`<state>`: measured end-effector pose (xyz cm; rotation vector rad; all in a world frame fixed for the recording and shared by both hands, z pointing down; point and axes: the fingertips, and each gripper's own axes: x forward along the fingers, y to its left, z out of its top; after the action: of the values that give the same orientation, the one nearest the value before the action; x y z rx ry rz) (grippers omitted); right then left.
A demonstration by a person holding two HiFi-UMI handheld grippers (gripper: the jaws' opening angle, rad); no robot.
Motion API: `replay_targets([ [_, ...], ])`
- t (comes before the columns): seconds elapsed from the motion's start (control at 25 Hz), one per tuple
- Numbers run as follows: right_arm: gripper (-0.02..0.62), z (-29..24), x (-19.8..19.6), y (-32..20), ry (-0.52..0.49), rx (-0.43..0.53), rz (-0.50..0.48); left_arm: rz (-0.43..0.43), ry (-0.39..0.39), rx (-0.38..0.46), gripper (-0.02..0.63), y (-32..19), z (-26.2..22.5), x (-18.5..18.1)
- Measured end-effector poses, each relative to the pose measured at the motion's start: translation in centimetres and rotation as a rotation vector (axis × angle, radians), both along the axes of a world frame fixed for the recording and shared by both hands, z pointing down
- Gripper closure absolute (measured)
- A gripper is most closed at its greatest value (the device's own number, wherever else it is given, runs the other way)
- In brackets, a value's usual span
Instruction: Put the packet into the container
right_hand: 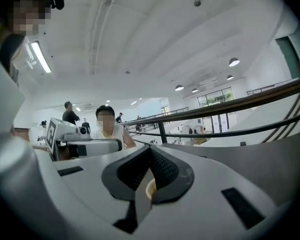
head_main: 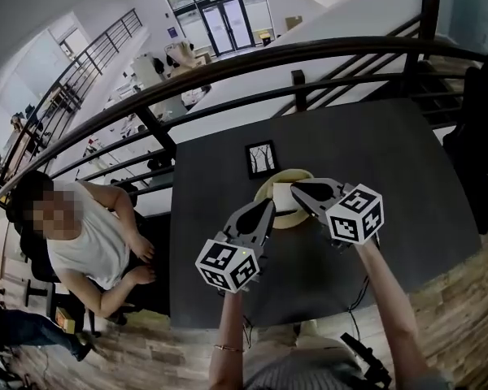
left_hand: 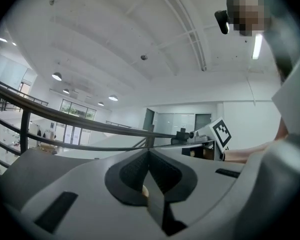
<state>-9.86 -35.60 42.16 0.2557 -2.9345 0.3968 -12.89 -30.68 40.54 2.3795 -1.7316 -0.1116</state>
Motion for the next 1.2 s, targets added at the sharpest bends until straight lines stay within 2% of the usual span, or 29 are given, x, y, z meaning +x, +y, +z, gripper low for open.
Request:
replay_targets([
  [0.24, 0.586, -2.5, 2.9, 4.4, -0.093, 0.048, 0.066, 0.055, 0.004, 0.015, 0.598, 3.3, -0.7, 2.1],
  [0.56, 0.586, -3.3, 5.6, 9.0, -0.171, 0.062, 0.091, 0.063, -0.020, 0.043, 0.598, 7.2, -1.5, 4.4],
  [1.2, 0.586, -3.8, 6.6, 10.1, -0.179, 0.086, 0.112, 0.073, -0.038, 0.068, 0.598, 7.9, -2.8, 5.7],
])
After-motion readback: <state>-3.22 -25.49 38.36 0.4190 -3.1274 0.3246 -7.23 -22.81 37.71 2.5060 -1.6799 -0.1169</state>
